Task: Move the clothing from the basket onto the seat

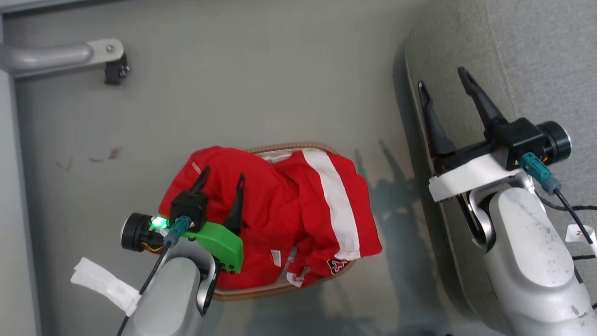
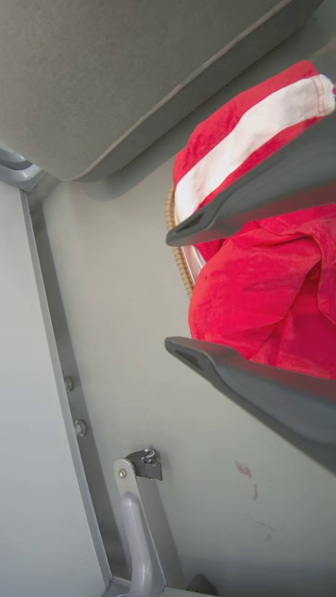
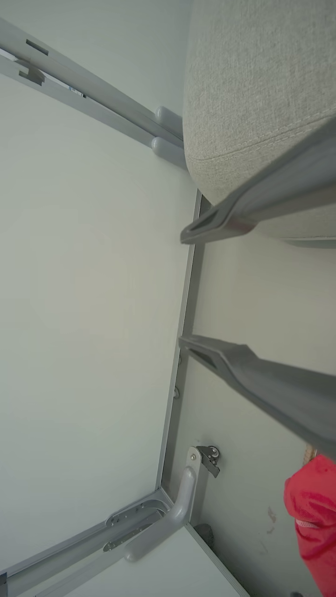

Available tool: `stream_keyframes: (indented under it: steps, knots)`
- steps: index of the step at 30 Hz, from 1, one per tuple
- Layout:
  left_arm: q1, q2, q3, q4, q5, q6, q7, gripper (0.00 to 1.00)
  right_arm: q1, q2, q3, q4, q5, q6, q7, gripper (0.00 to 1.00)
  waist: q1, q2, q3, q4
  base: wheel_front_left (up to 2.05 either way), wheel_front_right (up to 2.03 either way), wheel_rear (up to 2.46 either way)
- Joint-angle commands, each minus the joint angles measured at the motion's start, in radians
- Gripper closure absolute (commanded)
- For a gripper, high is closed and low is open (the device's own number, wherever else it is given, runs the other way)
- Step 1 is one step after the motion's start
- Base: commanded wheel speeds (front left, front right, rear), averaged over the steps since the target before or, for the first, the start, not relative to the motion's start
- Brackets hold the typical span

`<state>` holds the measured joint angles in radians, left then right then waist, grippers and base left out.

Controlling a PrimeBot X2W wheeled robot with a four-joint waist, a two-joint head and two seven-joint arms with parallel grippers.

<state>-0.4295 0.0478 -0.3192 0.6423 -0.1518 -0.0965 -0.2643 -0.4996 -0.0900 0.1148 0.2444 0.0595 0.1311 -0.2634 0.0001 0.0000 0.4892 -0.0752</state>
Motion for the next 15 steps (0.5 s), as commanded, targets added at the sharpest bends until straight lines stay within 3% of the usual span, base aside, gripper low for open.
stream_keyframes:
  steps: [1,15]
  knots:
    - [-0.032,0.005,-0.001,0.011,0.019,-0.004,-0.001,0.0,-0.019,-0.001,0.005,-0.011,-0.009,-0.001,-0.002,0.0,-0.0001,0.0,0.105,-0.039,0.0,0.0,0.0]
    - [-0.151,0.008,-0.023,0.186,0.064,-0.027,-0.001,0.0,-0.092,0.015,0.038,-0.086,-0.014,-0.001,-0.002,0.0,-0.0001,0.0,0.271,-0.111,0.0,0.0,0.0]
